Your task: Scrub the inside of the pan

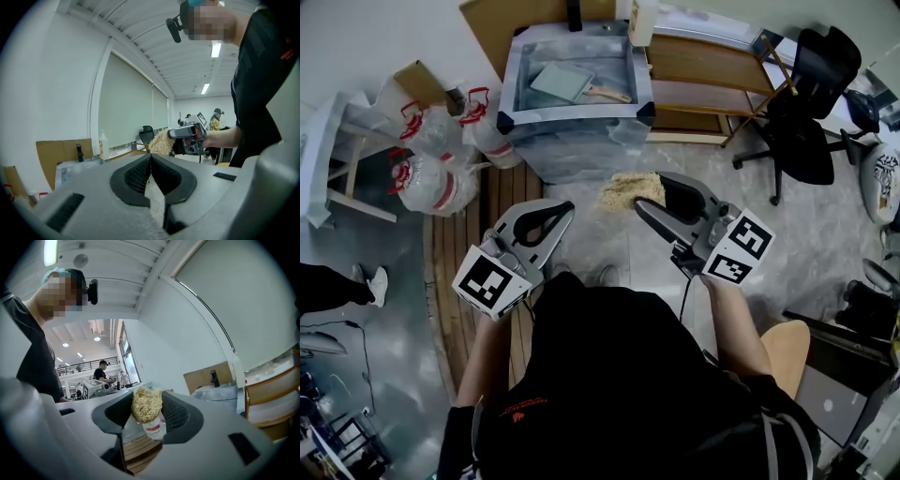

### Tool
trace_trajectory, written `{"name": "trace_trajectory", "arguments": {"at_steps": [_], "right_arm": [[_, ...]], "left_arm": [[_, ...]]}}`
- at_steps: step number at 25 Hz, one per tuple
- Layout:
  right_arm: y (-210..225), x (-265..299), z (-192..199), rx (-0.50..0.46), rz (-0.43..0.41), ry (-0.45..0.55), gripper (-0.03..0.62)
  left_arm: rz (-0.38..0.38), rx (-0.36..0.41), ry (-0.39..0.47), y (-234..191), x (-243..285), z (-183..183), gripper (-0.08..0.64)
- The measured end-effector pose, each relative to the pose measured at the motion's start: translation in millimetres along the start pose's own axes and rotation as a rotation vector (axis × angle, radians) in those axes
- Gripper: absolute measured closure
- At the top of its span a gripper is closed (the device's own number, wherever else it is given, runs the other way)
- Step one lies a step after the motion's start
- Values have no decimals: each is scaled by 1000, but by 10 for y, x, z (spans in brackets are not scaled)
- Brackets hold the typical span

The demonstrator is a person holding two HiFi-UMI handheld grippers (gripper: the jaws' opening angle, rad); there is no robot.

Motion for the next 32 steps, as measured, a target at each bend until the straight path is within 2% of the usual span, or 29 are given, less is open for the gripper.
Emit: {"name": "trace_trajectory", "arguments": {"at_steps": [10,19,25,29,32], "right_arm": [[287,10,-173,5,-17,-1,399],[670,370,-255,16,4,-14,399],[1049,989,-379,37,30,-32,399],[1312,1520,-496,51,46,-46,399],[1520,1910,-601,63,67,-56,399]], "left_arm": [[-9,5,-3,-208,274,11,541],[-20,-37,5,-676,394,286,541],[3,-37,13,-1348,459,590,541],[15,-113,-10,-1892,484,804,541],[30,-111,-10,-2342,495,998,540]]}}
Point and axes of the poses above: the fingertips, and each gripper's own axes: x forward along the fingers, y to its right, z out of its underside, the point moved 1 cm from there along -x, backward along the fingers, and after that the axes turned 14 degrees about x, right-handed, at the moved point
